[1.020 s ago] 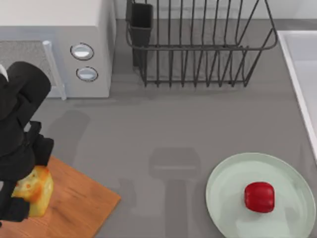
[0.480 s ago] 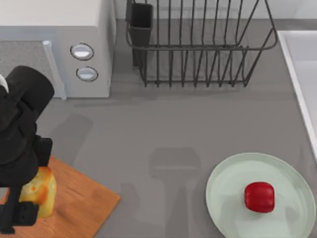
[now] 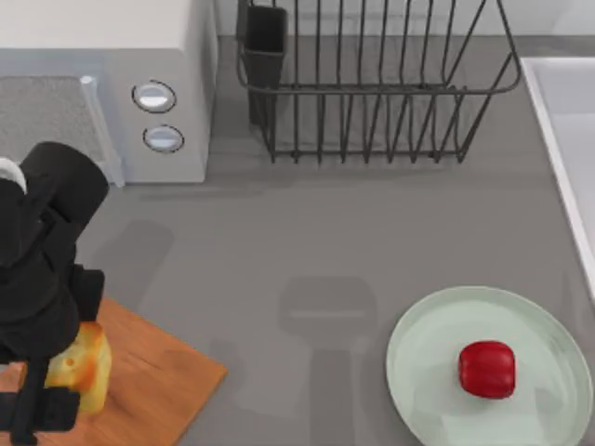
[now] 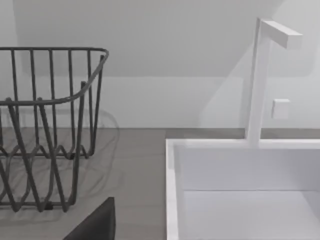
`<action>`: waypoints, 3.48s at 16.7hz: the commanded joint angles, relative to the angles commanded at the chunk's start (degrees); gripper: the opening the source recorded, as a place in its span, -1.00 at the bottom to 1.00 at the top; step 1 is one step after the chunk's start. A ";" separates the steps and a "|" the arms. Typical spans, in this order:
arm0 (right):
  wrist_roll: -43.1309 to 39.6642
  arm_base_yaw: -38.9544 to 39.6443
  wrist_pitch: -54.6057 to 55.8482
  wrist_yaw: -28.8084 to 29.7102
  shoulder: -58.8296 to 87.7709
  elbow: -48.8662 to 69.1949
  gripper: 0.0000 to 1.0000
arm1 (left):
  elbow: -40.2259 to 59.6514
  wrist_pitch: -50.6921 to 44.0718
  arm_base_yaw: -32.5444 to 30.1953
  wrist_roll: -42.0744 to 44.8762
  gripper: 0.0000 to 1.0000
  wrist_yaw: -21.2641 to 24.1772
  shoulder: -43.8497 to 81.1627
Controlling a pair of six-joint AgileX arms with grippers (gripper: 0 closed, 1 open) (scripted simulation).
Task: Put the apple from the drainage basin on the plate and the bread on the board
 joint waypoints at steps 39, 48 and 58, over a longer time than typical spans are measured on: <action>0.00 0.00 0.00 0.00 0.00 0.00 1.00 | -6.90 11.22 1.71 7.76 1.00 -0.16 -5.58; 0.00 0.00 0.00 0.00 0.00 0.00 1.00 | -25.60 29.36 9.56 56.40 1.00 0.14 -38.60; 0.00 0.00 0.00 0.00 0.00 0.00 1.00 | -45.11 52.24 19.01 105.69 1.00 0.30 -79.10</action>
